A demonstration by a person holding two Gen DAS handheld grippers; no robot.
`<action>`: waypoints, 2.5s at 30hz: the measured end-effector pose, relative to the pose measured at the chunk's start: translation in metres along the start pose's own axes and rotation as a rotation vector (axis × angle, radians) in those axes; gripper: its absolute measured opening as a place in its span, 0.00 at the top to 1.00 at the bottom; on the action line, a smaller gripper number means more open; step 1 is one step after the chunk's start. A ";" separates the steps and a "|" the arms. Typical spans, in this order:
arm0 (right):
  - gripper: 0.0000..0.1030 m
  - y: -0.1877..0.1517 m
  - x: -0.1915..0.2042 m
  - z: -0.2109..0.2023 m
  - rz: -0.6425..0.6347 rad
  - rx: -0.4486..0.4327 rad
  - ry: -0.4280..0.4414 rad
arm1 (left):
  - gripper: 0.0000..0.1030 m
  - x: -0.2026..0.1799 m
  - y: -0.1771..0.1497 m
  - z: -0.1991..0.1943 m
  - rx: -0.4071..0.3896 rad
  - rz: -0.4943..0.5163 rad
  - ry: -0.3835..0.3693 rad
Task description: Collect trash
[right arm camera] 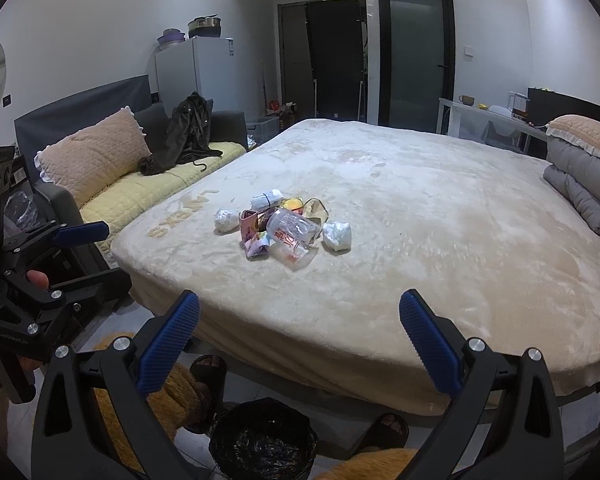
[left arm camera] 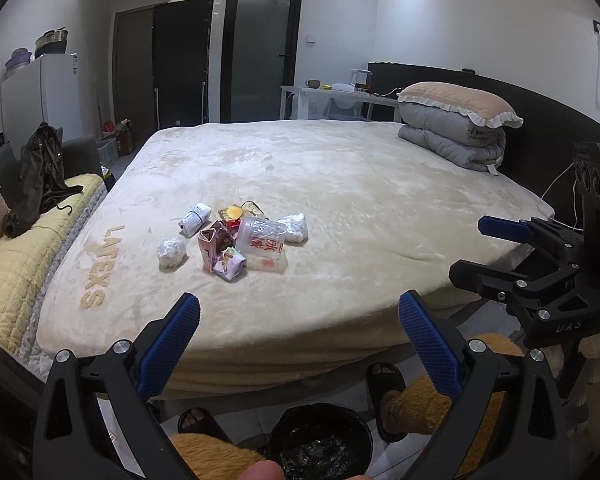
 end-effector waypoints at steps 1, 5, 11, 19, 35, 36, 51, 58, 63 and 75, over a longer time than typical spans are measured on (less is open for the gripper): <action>0.04 0.000 0.000 0.004 0.001 0.007 0.008 | 0.06 0.003 0.000 0.002 0.004 -0.001 0.011; 0.04 0.001 -0.003 0.019 0.007 0.026 0.018 | 0.06 0.018 0.001 0.015 0.028 -0.051 0.010; 0.04 0.008 -0.020 0.037 0.054 0.017 0.025 | 0.06 0.043 -0.001 0.039 0.063 -0.094 0.003; 0.04 0.013 -0.039 0.083 0.083 0.052 0.045 | 0.06 0.082 0.003 0.076 0.090 -0.143 -0.009; 0.04 0.027 -0.083 0.202 0.144 0.108 0.075 | 0.06 0.149 0.002 0.170 0.135 -0.075 -0.009; 0.04 0.027 -0.085 0.210 0.143 0.111 0.080 | 0.06 0.154 0.001 0.175 0.140 -0.076 -0.007; 0.15 0.030 -0.102 0.296 0.170 0.154 0.154 | 0.10 0.215 -0.004 0.259 0.221 -0.072 0.028; 0.28 0.026 -0.106 0.326 0.213 0.188 0.200 | 0.33 0.223 -0.013 0.285 0.264 -0.119 -0.007; 0.54 0.018 -0.101 0.332 0.210 0.220 0.221 | 0.51 0.227 -0.018 0.291 0.287 -0.158 -0.007; 0.60 0.027 -0.100 0.302 0.182 0.177 0.181 | 0.53 0.222 -0.010 0.264 0.248 -0.173 0.020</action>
Point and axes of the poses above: each gripper's, at about its wrist camera, not at the fingertips, and z roughly the way its jaws point, x to its left, y to its top, the point moved 10 cm from there along z, roughly the way its jaws point, and after that the axes turned 2 degrees about -x, right-handed, at the moved point
